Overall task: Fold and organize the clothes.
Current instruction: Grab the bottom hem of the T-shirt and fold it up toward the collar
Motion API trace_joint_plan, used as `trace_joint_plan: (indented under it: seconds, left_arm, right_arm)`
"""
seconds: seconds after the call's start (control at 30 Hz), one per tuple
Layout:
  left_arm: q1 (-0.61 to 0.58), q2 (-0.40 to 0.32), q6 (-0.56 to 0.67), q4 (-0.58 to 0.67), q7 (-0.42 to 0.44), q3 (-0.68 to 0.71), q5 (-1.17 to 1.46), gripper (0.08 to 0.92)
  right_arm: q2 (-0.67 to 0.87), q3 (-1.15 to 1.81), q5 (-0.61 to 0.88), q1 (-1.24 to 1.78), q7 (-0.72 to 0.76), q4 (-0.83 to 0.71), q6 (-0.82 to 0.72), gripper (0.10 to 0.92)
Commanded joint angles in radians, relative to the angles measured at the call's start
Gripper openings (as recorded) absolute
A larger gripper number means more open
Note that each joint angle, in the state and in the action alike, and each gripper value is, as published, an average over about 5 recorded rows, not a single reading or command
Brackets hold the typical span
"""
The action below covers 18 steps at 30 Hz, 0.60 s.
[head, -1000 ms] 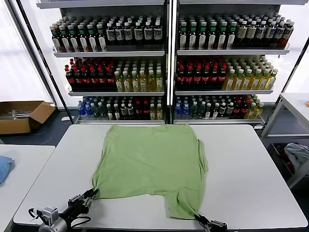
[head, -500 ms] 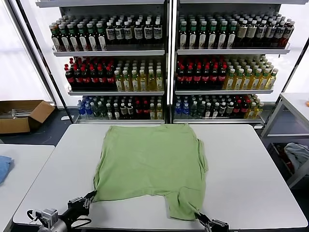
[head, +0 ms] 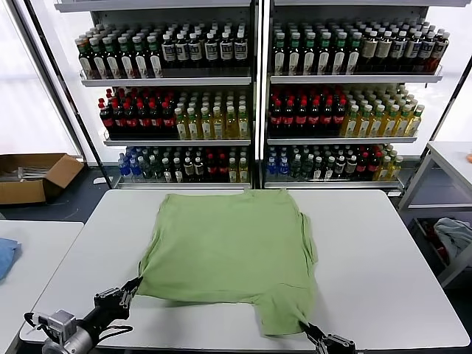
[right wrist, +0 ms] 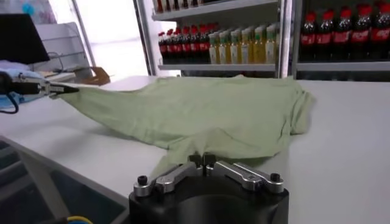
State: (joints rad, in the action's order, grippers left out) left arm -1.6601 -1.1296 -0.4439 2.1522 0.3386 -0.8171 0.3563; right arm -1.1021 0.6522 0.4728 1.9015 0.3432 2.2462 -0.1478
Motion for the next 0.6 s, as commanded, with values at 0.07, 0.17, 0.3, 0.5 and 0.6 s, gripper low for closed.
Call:
trace_joint_plan:
  seconds: [0.07, 0.17, 0.3, 0.5, 0.6]
  left_arm:
    - [0.07, 0.039, -0.003, -0.008, -0.003, 0.009, 0.025, 0.098]
    - [0.12, 0.06, -0.015, -0.032, -0.006, 0.022, 0.065, 0.097]
    - [0.205, 0.083, -0.028, -0.071, -0.009, 0.043, 0.112, 0.099]
    - [0.381, 0.113, -0.058, -0.189, -0.028, 0.094, 0.19, 0.1]
    - [0.479, 0.123, -0.089, -0.26, -0.055, 0.145, 0.273, 0.101]
  right_arm:
    - [0.01, 0.004, 0.122, -0.159, -0.026, -0.008, -0.031, 0.107]
    - [0.012, -0.003, 0.153, -0.256, -0.042, -0.032, -0.051, 0.107]
    - [0.002, -0.031, 0.158, -0.381, -0.059, -0.081, -0.071, 0.107]
    - [-0.002, -0.107, 0.149, -0.582, -0.088, -0.201, -0.083, 0.107]
    - [-0.004, -0.149, 0.143, -0.674, -0.094, -0.289, -0.082, 0.107]
